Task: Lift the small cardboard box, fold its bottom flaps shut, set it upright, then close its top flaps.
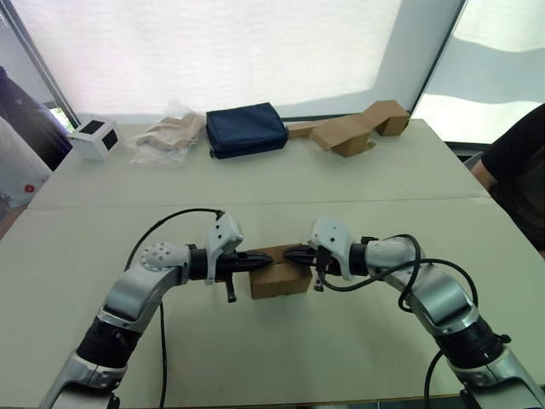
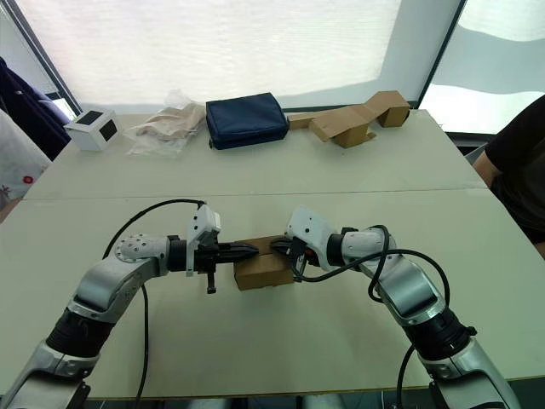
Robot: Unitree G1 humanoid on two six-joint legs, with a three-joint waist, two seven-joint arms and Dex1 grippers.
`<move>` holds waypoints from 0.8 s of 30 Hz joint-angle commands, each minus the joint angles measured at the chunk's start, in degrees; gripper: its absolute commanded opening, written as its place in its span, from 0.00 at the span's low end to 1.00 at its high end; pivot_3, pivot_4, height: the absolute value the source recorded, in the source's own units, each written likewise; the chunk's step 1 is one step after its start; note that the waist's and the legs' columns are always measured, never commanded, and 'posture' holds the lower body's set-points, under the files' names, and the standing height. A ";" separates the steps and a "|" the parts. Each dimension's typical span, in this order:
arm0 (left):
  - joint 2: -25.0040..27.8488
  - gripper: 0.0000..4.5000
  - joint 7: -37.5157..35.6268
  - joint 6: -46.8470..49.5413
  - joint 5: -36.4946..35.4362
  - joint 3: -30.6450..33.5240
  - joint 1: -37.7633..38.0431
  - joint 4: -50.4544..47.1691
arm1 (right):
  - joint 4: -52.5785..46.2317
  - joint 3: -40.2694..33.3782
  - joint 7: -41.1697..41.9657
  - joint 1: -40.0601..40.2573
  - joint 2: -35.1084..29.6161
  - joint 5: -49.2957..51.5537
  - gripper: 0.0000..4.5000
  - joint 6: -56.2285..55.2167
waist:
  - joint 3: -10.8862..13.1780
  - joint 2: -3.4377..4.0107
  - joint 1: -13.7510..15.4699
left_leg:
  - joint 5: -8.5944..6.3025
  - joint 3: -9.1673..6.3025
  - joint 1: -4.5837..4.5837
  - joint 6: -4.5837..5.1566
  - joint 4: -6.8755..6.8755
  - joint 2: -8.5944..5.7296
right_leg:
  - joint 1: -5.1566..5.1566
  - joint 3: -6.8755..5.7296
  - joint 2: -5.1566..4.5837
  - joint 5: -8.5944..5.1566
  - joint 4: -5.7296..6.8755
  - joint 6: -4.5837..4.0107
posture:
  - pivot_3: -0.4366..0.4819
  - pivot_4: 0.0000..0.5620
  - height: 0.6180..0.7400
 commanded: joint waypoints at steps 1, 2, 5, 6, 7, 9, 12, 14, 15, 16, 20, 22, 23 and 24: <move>-1.41 0.01 5.08 -2.04 0.49 3.68 1.41 -2.95 | -0.52 -3.08 -0.18 0.31 1.09 2.32 0.00 0.38 | 0.00 0.00 0.00 | 0.00 0.00 0.00 0.00 0.00 0.00 | 0.00 0.00 0.00 0.00 0.00 0.00 | 0.48 0.27 1.00; -2.30 0.01 6.35 -3.33 0.22 4.81 1.86 -3.39 | -0.77 -4.04 -0.25 0.39 1.45 3.30 0.00 0.76 | 0.00 0.00 0.02 | 0.00 -0.01 0.00 0.00 0.00 0.01 | 0.00 0.00 -0.01 0.00 0.00 0.00 | 0.48 0.27 1.00; -2.24 0.01 7.01 -2.47 -2.13 7.76 2.44 -4.92 | -2.39 -9.02 -0.87 0.77 3.23 8.43 0.00 3.04 | 0.00 0.00 0.05 | 0.00 0.00 0.00 0.00 0.00 0.02 | 0.00 0.01 -0.02 0.00 0.00 0.00 | 0.48 0.27 1.00; -1.48 0.01 6.27 -0.22 -3.77 8.52 2.14 -5.06 | -3.05 -10.64 -1.11 0.92 3.63 10.14 0.00 4.02 | 0.00 0.00 0.06 | 0.00 -0.01 -0.01 0.00 0.00 0.02 | 0.00 0.01 -0.03 0.00 0.01 0.00 | 0.48 0.27 1.00; -0.40 0.01 5.26 2.81 -6.19 9.54 1.68 -5.13 | -3.77 -12.49 -1.57 1.10 4.02 11.96 0.00 5.06 | 0.00 0.00 0.06 | 0.00 -0.02 -0.01 0.00 0.00 0.02 | 0.00 0.01 -0.03 0.00 0.01 0.00 | 0.48 0.27 1.00; 1.62 0.01 4.29 6.46 -9.91 12.14 1.74 -5.97 | -5.59 -16.43 -2.32 1.96 4.16 15.94 0.00 7.79 | 0.00 0.00 0.01 | 0.00 -0.02 -0.01 0.00 0.00 0.02 | 0.00 0.01 -0.03 0.00 0.02 0.00 | 0.48 0.27 1.00; 6.29 0.01 2.94 9.89 -12.48 15.17 4.51 -7.93 | -8.15 -21.93 -3.16 4.57 2.86 21.28 0.00 11.99 | 0.00 0.00 -0.01 | 0.00 -0.03 -0.01 0.00 -0.03 0.02 | 0.00 0.00 -0.05 0.00 -0.01 0.00 | 0.48 0.27 1.00; 8.99 0.01 2.07 11.32 -13.54 16.32 7.23 -9.10 | -9.49 -24.55 -3.76 6.54 1.75 23.78 0.00 14.20 | 0.00 0.00 -0.08 | 0.00 -0.02 -0.01 0.00 -0.07 0.02 | 0.00 0.00 -0.07 0.00 -0.03 0.00 | 0.48 0.27 1.00; 10.05 0.01 1.98 12.12 -14.16 16.98 8.55 -9.52 | -10.06 -25.60 -4.03 7.75 1.08 24.64 0.00 15.01 | 0.00 0.00 -0.09 | 0.00 -0.02 -0.01 0.01 -0.07 0.02 | 0.00 0.01 -0.08 0.00 -0.03 0.00 | 0.48 0.27 1.00; 10.94 0.01 1.81 12.50 -14.42 17.42 9.69 -9.76 | -10.52 -26.26 -4.15 9.09 0.32 25.04 0.00 15.44 | 0.00 0.00 -0.07 | 0.00 -0.02 -0.01 0.00 -0.07 0.02 | 0.00 0.01 -0.08 0.00 -0.03 0.00 | 0.48 0.27 1.00; 15.11 0.01 -0.35 9.93 -11.56 17.14 15.76 -9.87 | -12.23 -27.34 -3.67 16.40 -3.49 24.60 0.00 15.37 | 0.00 0.00 -0.02 | 0.00 -0.04 0.00 0.01 -0.08 0.02 | 0.04 0.02 -0.08 0.00 -0.07 0.00 | 0.48 0.27 1.00; 16.28 0.01 -1.59 8.94 -11.29 16.95 18.99 -9.74 | -12.43 -27.46 -3.53 19.65 -4.96 23.94 0.00 14.68 | 0.00 0.00 0.01 | 0.00 -0.03 0.00 0.01 -0.09 0.02 | 0.05 0.02 -0.08 0.00 -0.11 0.00 | 0.48 0.27 1.00; 16.43 0.01 -2.14 8.51 -11.48 17.11 20.50 -9.43 | -12.31 -27.56 -3.43 21.09 -5.49 23.67 0.00 14.31 | 0.00 0.00 0.02 | 0.00 -0.03 0.00 0.01 -0.09 0.02 | 0.06 0.02 -0.08 0.00 -0.11 0.00 | 0.48 0.27 1.00; 16.41 0.01 -2.39 8.19 -11.52 17.23 21.71 -8.95 | -12.06 -27.67 -3.37 22.37 -5.92 23.47 0.00 13.90 | 0.00 0.00 0.02 | 0.00 -0.01 0.01 0.00 -0.09 0.02 | 0.07 0.02 -0.08 0.00 -0.12 0.00 | 0.48 0.27 1.00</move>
